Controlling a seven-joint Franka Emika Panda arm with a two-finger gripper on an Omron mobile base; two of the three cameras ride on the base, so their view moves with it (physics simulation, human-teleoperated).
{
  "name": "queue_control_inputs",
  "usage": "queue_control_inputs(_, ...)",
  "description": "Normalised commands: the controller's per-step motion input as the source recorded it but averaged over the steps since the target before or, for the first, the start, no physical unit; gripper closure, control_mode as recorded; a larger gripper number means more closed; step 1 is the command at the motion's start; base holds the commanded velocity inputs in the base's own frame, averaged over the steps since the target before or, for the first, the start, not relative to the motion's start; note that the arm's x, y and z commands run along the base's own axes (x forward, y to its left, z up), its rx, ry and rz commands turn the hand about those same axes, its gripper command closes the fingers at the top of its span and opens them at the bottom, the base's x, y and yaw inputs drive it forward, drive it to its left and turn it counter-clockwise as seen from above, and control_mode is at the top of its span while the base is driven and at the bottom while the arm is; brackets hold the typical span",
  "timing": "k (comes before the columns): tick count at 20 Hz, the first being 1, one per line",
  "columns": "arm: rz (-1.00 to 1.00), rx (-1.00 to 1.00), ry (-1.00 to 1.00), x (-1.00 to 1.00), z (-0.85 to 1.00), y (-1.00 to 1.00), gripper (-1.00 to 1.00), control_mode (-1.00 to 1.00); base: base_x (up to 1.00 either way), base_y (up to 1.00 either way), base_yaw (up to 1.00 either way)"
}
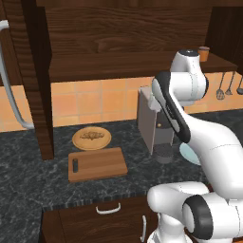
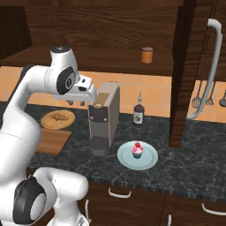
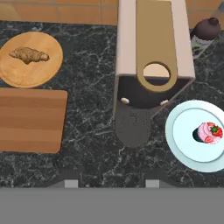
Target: From the different types of pastries on the counter, select a croissant and place it on the cutting board. Then retrieve a jar of jam from the cabinet and place it alongside the croissant on the cutting board.
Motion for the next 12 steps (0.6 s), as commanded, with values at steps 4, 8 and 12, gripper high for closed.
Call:
queue_control_inputs(4,0.09,-0.06,0.04,0.0,-0.07,0.18,-1.0,-1.0,0.0,0.0,0.0)
queue_control_inputs(8,0.29,-0.03,0.09,0.14,-0.13,0.56,-1.0,-1.0,0.0,0.0,0.0)
queue_control_inputs(12,0.39,-0.03,0.09,0.17,-0.22,0.37,-1.0,-1.0,0.0,0.0,0.0)
